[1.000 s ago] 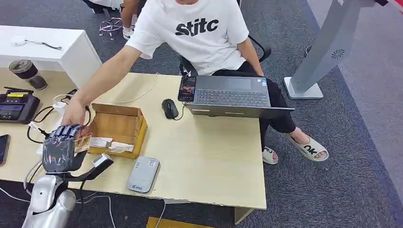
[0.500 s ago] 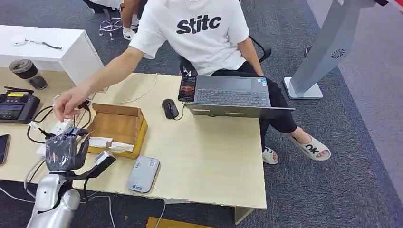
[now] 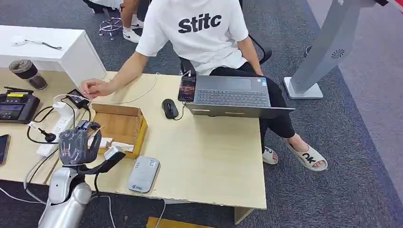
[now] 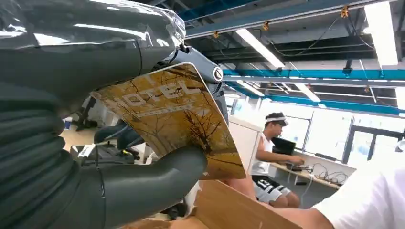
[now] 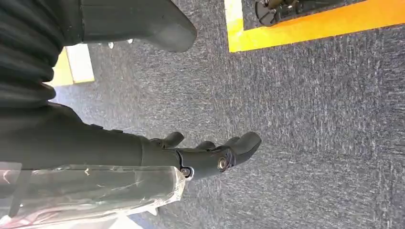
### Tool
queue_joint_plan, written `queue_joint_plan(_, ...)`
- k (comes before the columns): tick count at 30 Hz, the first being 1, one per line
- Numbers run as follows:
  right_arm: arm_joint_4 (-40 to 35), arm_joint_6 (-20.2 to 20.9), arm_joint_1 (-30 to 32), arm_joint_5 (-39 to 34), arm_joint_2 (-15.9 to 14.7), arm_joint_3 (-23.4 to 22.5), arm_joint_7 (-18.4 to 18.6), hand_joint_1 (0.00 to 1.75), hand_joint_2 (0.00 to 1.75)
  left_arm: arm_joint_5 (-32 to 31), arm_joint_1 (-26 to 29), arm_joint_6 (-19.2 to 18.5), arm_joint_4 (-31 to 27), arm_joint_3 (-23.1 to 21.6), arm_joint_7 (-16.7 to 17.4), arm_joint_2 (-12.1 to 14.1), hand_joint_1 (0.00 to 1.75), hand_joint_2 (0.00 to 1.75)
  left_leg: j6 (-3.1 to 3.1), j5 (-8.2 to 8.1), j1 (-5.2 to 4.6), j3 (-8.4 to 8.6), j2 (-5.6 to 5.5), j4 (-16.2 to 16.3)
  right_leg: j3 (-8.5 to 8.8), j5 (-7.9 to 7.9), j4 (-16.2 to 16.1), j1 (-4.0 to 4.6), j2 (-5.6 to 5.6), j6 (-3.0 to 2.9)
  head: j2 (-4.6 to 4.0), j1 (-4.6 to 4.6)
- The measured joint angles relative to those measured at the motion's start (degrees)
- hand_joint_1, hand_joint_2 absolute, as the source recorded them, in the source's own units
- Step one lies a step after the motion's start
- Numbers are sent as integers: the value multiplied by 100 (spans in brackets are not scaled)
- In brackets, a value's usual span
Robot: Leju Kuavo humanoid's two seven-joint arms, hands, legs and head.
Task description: Pass the card to the sensor for recognition and then transmit it.
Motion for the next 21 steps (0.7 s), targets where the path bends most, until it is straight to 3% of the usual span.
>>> queue_joint_plan(6, -2, 13, -21, 7, 2, 42, 7, 0, 175, 301, -155, -69, 0, -430, 13, -131, 175, 175, 0, 0, 0, -2, -5, 2, -2, 0, -1, 0, -5, 0, 0, 0)
queue_joint_plan(11, -2, 9, -42, 0, 11, 42, 13, 0, 175, 684, -405, -573, 0, -1216, 111, -389, 175, 175, 1, 0, -2, -3, -4, 8, 1, 5, -1, -2, -2, 6, 0, 2)
queue_joint_plan(17, -2, 9, -34, 0, 18, 46, 68, 0, 175, 881, -523, -907, 0, -1957, 133, -625, 175, 175, 2, -1, -2, -5, -3, 12, -2, 5, -1, -3, -2, 6, 0, 2)
queue_joint_plan(21, -2, 9, -31, -46, 35, 48, 28, 0, 175, 682, -608, -1557, 0, -2382, 500, -654, 175, 175, 2, -1, -1, -5, -3, 12, -3, 5, 0, -2, -2, 6, 0, 0)
